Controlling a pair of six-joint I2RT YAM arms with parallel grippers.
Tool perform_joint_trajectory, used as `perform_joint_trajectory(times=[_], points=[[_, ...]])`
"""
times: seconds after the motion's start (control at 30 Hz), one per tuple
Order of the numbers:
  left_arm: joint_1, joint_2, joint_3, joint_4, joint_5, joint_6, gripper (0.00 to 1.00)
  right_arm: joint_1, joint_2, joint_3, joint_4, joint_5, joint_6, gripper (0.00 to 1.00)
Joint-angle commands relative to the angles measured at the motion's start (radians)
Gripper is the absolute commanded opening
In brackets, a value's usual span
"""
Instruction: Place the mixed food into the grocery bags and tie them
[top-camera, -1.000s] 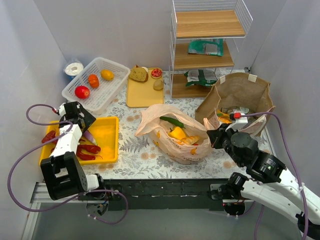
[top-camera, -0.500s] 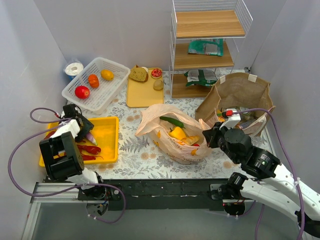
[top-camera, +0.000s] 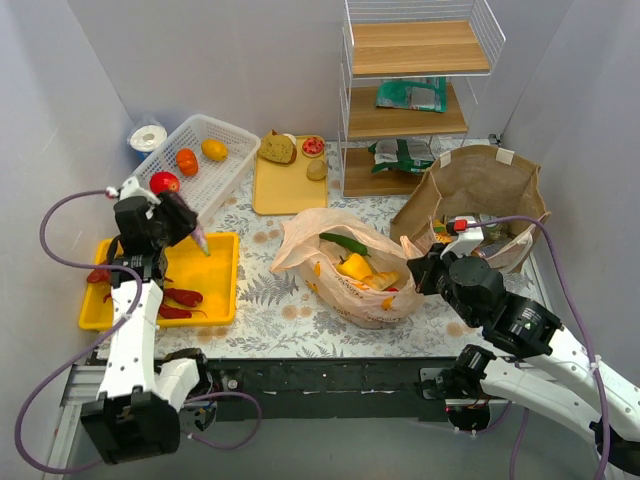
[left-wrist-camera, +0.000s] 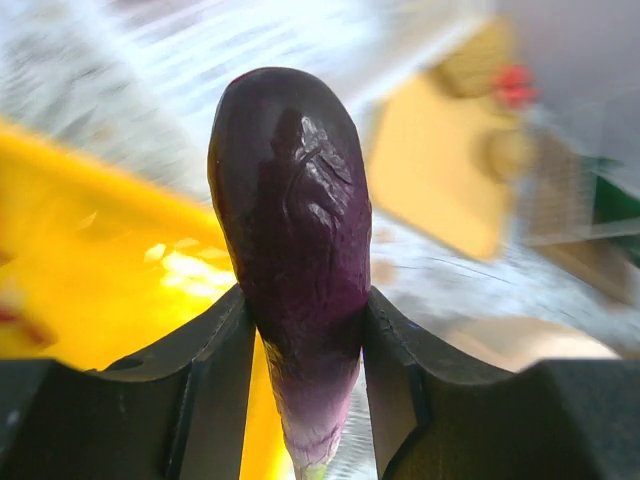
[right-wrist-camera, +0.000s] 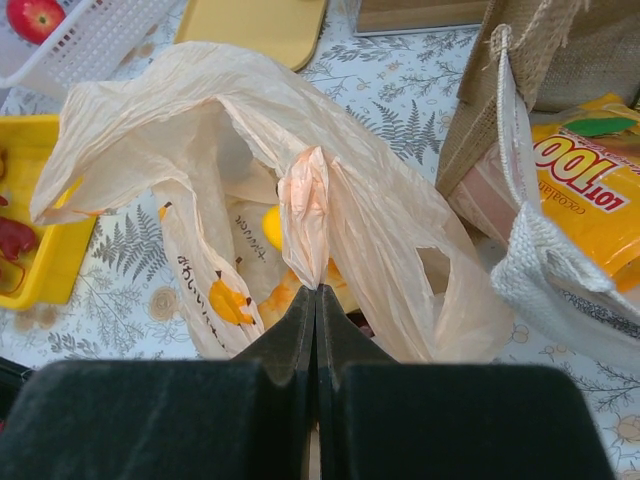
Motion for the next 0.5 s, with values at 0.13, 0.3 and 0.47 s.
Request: perform_joint_trajectory(times=[0.13, 0.3, 0.47], points=[[-0.7, 0.029, 0.182, 0.127, -0.06, -0.115, 0.09, 0.0, 0.031, 0.083, -0.003, 0.053, -0.02, 0.01], [-1.088, 0.252, 0.219, 0.314, -0.113, -0.137, 0.1, 0.0, 0.024, 0.08, -0.007, 0.055, -0.014, 0.01], [-1.199, 0.4, 0.219, 0.454, -0.205, -0.201, 0.05, 0.0, 0.02, 0.077, -0.009, 0.046, -0.002, 0.01]])
